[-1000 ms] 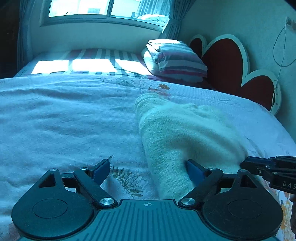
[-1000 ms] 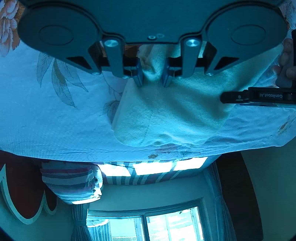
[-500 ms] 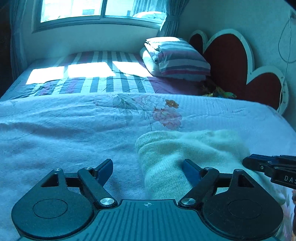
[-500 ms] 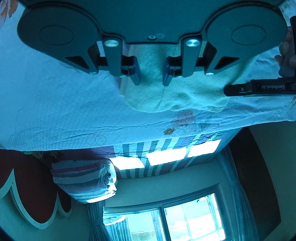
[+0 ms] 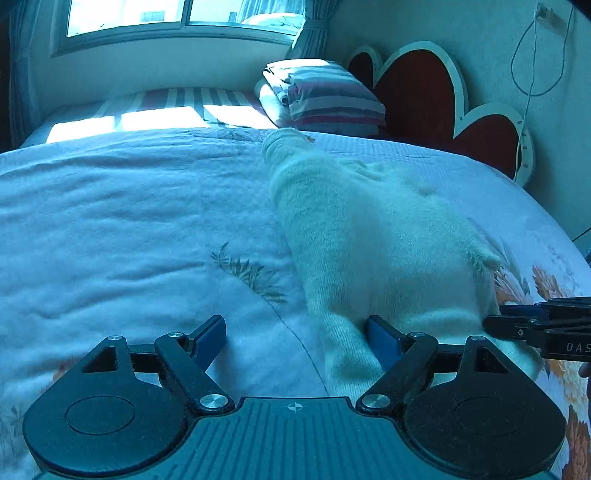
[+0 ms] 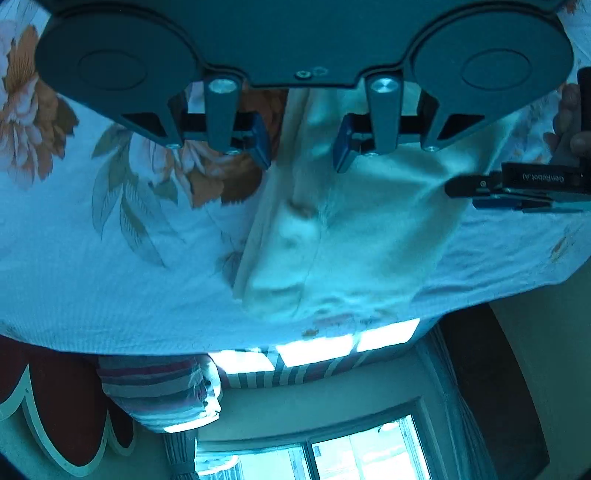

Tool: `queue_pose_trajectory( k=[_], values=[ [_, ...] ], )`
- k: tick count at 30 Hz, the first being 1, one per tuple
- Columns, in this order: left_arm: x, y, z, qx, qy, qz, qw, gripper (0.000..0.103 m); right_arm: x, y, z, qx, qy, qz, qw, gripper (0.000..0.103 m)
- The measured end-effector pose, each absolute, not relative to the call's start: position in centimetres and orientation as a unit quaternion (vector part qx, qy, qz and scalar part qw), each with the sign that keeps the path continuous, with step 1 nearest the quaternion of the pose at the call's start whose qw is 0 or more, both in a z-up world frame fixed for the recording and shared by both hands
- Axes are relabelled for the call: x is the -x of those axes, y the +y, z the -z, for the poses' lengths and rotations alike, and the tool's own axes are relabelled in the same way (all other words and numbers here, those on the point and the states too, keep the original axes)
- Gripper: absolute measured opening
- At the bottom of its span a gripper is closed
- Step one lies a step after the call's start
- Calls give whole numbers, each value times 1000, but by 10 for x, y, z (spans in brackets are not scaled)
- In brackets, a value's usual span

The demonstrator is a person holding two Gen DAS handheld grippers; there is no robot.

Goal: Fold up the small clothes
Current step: 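Open both tools and pull them back from the folded sweater, then grip the folded sweater end with both tools and lift it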

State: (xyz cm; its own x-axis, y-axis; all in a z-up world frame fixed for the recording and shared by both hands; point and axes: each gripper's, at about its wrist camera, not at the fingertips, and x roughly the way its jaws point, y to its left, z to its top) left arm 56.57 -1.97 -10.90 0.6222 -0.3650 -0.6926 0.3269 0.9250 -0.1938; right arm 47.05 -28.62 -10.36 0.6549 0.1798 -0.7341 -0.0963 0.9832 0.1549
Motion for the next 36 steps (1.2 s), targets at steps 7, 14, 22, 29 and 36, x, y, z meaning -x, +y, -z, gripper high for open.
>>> queue_pose_trajectory(
  k=[7, 14, 22, 29, 36],
  values=[
    [-520, -19, 109, 21, 393, 197, 898, 83, -425, -277, 84, -82, 360, -75, 926, 40],
    [-504, 9, 108, 3, 376, 178, 909, 83, -419, -293, 109, -79, 388, -40, 917, 41],
    [-504, -14, 97, 9, 370, 205, 906, 82, -412, -255, 88, -56, 358, -51, 931, 45],
    [-508, -15, 110, -11, 391, 205, 897, 83, -423, -252, 107, -34, 400, -17, 916, 49],
    [-508, -13, 111, -14, 389, 206, 898, 83, -424, -263, 110, -59, 408, -16, 911, 53]
  ],
)
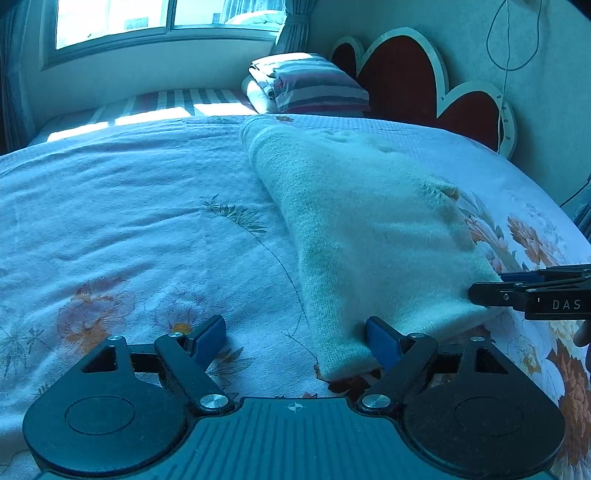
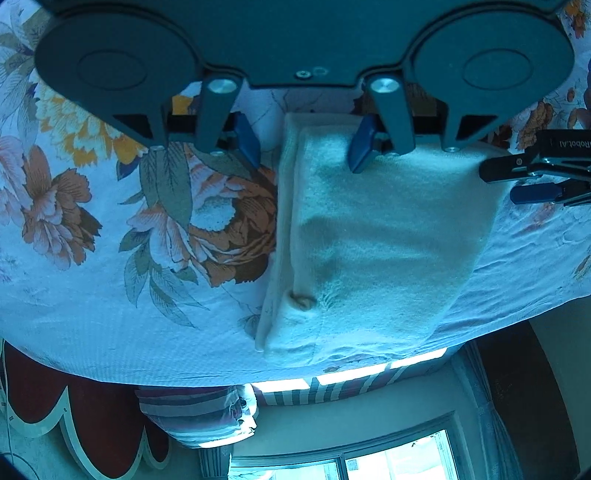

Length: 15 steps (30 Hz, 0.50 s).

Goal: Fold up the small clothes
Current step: 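Grip the folded sweater end with both tools and lift it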

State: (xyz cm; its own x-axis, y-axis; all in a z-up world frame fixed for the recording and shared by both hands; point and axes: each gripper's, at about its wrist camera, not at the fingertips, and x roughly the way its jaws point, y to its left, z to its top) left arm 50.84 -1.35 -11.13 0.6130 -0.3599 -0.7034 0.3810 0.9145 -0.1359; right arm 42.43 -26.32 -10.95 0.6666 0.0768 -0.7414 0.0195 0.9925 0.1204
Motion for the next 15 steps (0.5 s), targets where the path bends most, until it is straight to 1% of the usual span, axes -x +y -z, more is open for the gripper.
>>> queue_pose_trajectory(
  k=[5, 6, 7, 9, 12, 14, 15],
  values=[
    [-510, -6, 104, -9, 385, 208, 899, 83, -426, -278, 110, -75, 411, -54, 907, 56],
    [-512, -1, 100, -4, 376, 211, 902, 83, -426, -284, 107, -89, 413, -64, 904, 54],
    [-516, 4, 95, 10, 368, 220, 903, 83, -426, -291, 103, -106, 409, -74, 903, 50],
    [-533, 15, 91, 63, 371, 247, 893, 82, -428, -308, 96, -145, 388, -87, 906, 49],
    [-566, 24, 99, 140, 391, 287, 863, 82, -449, -340, 96, -242, 367, -116, 891, 49],
    [-588, 29, 112, 186, 409, 300, 841, 82, -469, -356, 103, -290, 366, -135, 874, 50],
    [-597, 31, 118, 205, 421, 307, 829, 80, -479, -362, 108, -310, 369, -147, 864, 51]
  ],
)
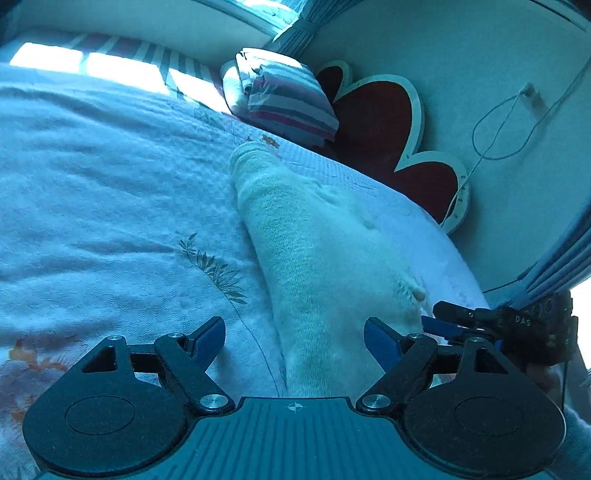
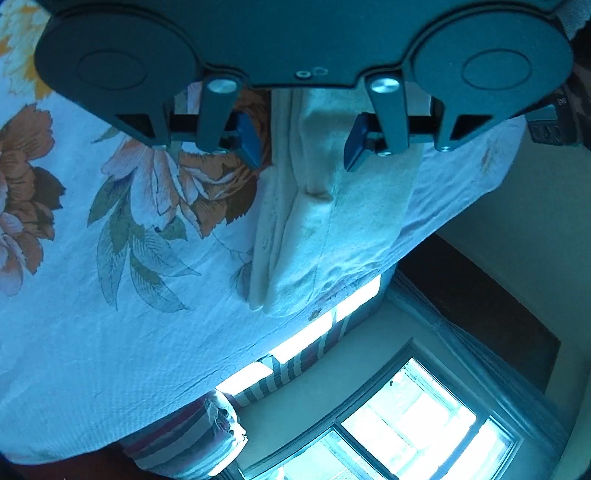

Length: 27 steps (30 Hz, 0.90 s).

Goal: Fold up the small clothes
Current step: 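Grip the folded sweater end with both tools and lift it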

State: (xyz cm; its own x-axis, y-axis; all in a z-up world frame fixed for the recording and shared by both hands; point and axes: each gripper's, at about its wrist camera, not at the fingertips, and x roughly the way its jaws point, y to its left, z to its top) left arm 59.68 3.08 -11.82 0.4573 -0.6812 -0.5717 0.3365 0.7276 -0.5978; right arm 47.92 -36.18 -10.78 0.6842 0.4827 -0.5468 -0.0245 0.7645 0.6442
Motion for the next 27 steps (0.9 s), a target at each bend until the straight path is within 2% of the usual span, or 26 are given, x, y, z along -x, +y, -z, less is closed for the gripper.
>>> queue_pose_trajectory(
  k=[2, 4, 5, 7, 9, 20, 24, 27],
  values=[
    [-609, 33, 133, 238, 438, 325, 804, 80, -495, -369, 117, -332, 376, -161, 850, 53],
    [-617, 33, 139, 262, 442, 337, 789, 80, -507, -374, 126, -343, 386, -171, 839, 61],
    [-620, 34, 141, 273, 444, 341, 782, 79, -513, -376, 133, -356, 390, -184, 829, 60],
    [-629, 34, 148, 283, 451, 346, 773, 66, -520, -378, 140, -371, 392, -208, 816, 55],
    [-636, 34, 153, 292, 454, 354, 764, 62, -527, -380, 146, -371, 393, -221, 812, 53],
    [-666, 0, 159, 289, 454, 401, 741, 60, -555, -374, 147, -343, 396, -286, 802, 47],
    [-661, 0, 159, 285, 443, 390, 755, 46, -558, -382, 151, -360, 388, -298, 794, 43],
    [-654, -8, 155, 268, 432, 375, 775, 43, -559, -378, 151, -360, 385, -292, 798, 40]
  ],
)
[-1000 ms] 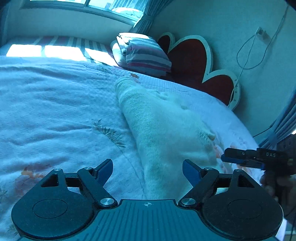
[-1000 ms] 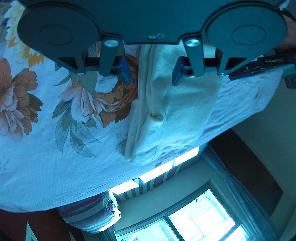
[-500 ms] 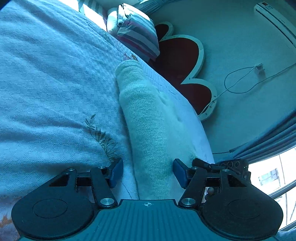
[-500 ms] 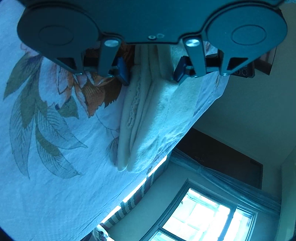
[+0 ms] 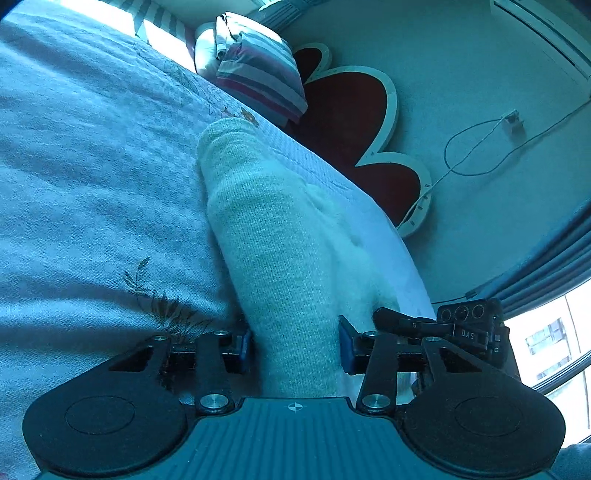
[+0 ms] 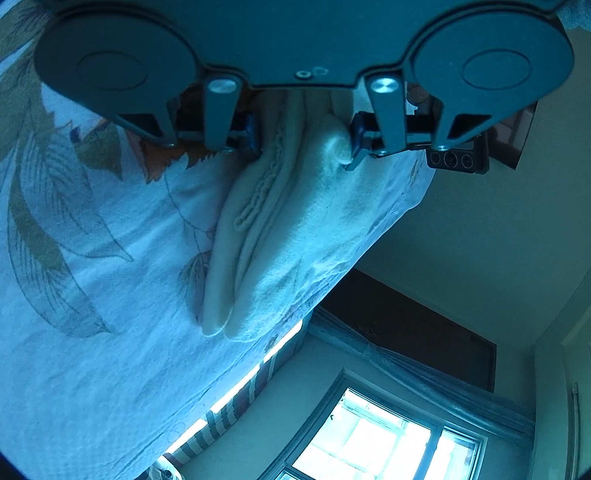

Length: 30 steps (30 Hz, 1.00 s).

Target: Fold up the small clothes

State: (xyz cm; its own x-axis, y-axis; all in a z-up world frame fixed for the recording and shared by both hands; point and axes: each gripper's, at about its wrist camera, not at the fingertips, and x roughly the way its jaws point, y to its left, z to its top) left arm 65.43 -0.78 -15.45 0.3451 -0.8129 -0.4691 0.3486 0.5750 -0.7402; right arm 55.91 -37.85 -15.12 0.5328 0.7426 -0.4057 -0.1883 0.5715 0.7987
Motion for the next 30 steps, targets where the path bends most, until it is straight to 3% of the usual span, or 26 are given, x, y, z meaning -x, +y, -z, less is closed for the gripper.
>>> queue_pose_trajectory(
  k=[4, 13, 20, 30],
  values=[
    [-647, -12, 142, 248, 426, 355, 794, 36, -553, -367, 139, -323, 382, -271, 822, 34],
    [-609, 10, 70, 226, 366, 359, 829, 35, -514, -339, 65, -270, 331, -299, 853, 33],
    [-575, 69, 29, 213, 341, 348, 847, 35, -489, -295, 25, -253, 311, -317, 859, 33],
    [-545, 170, 20, 219, 327, 299, 869, 35, -500, -204, 20, -258, 320, -359, 838, 33]
  ],
)
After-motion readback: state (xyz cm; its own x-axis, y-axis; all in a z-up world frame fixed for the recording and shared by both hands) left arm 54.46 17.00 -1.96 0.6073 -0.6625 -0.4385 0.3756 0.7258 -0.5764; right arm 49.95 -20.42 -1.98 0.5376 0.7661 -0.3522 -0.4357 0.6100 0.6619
